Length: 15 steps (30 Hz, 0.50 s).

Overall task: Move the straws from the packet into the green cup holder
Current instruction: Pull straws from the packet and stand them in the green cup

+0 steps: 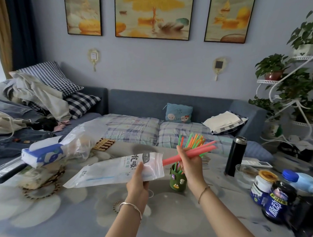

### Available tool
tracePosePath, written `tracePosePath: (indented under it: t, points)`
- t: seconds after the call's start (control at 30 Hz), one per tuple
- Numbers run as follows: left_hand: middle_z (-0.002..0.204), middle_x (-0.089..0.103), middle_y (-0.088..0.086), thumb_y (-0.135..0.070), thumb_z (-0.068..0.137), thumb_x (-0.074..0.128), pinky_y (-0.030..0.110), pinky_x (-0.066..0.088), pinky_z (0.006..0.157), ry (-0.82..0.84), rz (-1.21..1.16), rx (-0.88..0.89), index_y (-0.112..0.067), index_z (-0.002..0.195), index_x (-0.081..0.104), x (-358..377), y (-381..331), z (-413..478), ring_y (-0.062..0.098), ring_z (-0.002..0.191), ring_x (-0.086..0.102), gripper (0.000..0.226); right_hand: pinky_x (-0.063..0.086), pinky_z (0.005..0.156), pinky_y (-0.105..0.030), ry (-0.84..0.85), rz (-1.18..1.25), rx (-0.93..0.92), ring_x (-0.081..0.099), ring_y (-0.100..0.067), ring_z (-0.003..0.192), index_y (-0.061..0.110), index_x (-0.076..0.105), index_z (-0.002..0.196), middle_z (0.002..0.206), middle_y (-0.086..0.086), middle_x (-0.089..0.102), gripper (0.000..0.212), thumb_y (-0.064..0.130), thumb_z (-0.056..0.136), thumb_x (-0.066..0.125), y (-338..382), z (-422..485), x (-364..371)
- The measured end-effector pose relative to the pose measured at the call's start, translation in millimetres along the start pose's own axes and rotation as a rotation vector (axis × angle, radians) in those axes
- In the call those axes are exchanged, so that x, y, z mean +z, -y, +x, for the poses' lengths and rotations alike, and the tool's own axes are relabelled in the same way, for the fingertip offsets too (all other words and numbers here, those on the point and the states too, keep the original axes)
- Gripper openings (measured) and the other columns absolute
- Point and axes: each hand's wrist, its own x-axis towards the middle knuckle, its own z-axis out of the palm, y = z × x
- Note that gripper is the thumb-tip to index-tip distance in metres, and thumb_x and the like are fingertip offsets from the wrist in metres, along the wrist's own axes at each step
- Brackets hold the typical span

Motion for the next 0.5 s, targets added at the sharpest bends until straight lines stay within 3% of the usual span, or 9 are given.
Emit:
tracePosePath:
  t: [0.1,0.23,0.4,0.5]
  points:
    - [0.088,0.064,0.006,-0.017,0.081,0.073,0.023,0.049,0.057,-0.004,0.017,-0.03,-0.002,0.117,0.057,2,8,6,0.015,0.074,0.061,0.041,0.035,0.033,-0.015,0.074,-0.082,-0.002,0.042,-0.007,0.038,0.009,0.057,0.068,0.053,-0.006,0.042,0.029,0.03,0.086,0.063,-2,6,-3]
    - [0.093,0.066,0.006,-0.016,0.082,0.071,0.02,0.054,0.049,0.016,0.005,-0.04,-0.005,0.116,0.058,2,15,16,0.014,0.078,0.063,0.038,0.039,0.041,-0.015,0.074,-0.137,-0.03,0.048,-0.01,0.044,0.009,0.059,0.067,0.053,-0.004,0.048,0.031,0.032,0.088,0.06,-6,18,-13]
    - [0.076,0.058,0.004,-0.018,0.085,0.069,0.026,0.039,0.059,-0.061,0.08,-0.018,-0.01,0.081,0.057,-4,16,26,0.016,0.062,0.05,0.015,0.033,0.036,-0.015,-0.022,-0.14,-0.094,0.042,-0.001,0.033,0.011,0.054,0.062,0.051,-0.001,0.046,0.036,0.03,0.093,0.052,0,47,-34]
    - [0.076,0.058,0.004,-0.018,0.085,0.068,0.026,0.041,0.059,-0.089,0.073,-0.02,-0.011,0.078,0.055,-7,16,30,0.016,0.062,0.05,0.016,0.031,0.033,-0.015,-0.04,-0.181,-0.138,0.039,-0.001,0.03,0.01,0.051,0.061,0.049,-0.002,0.043,0.04,0.031,0.094,0.05,8,65,-46]
